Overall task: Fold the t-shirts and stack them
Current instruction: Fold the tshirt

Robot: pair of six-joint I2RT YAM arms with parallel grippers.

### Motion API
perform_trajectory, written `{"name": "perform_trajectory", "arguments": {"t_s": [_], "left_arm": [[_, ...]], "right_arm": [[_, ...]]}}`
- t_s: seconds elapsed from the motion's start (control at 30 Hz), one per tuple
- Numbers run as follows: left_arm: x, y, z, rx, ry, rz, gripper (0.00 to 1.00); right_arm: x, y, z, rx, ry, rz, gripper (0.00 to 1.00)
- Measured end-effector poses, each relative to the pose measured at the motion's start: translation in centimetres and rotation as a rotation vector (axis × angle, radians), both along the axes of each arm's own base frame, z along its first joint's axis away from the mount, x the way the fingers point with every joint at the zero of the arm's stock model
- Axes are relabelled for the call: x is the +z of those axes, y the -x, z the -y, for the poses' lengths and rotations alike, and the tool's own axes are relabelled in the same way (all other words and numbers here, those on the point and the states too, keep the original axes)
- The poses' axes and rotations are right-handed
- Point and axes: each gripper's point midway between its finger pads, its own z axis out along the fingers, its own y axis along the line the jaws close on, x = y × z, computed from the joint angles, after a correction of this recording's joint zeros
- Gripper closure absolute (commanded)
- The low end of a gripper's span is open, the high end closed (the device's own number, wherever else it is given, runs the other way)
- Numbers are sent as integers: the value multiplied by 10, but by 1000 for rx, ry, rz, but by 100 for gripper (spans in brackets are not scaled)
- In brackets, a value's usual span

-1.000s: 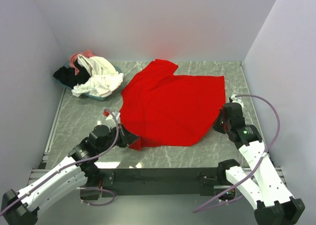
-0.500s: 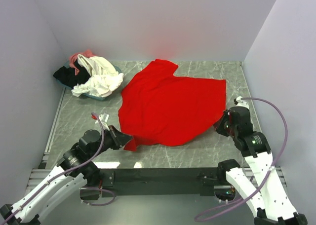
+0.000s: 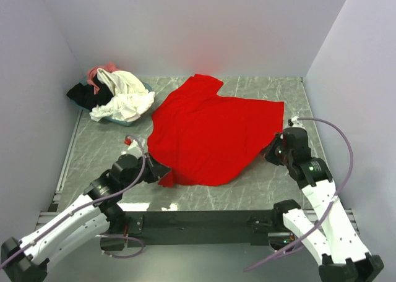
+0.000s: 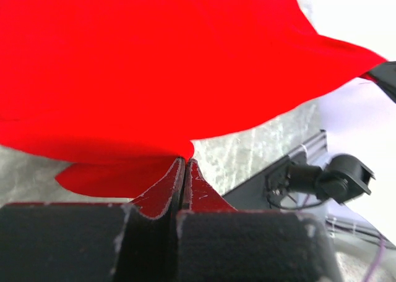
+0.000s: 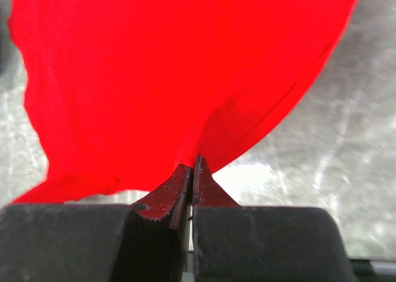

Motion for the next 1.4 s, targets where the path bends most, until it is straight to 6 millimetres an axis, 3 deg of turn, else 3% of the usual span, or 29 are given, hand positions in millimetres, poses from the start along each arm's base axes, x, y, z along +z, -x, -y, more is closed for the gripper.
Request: {"name": "perform_trajectory", "arguments": {"t_s": [0.13, 0.33, 0.5, 0.83, 1.07, 1.4], "left_arm": [[-2, -15, 5, 23, -42, -9, 99], [18, -46, 8, 72, -46, 46, 99], [24, -73, 6, 120, -65, 66, 99], [13, -128, -11, 204, -114, 45, 100], [15, -167, -7, 191, -144, 52, 100], [-14, -213, -8, 187, -224, -1, 99]], "right_arm": [[-8, -20, -6, -10, -13, -9, 100], [-35, -41, -8, -23, 7, -55, 100], [-45, -59, -1, -63, 47, -56, 100], [-69, -97, 26, -162, 145, -104, 100], [-81, -120, 43, -204, 172, -129, 100], [-90, -137, 57, -224, 204, -144, 100]]}}
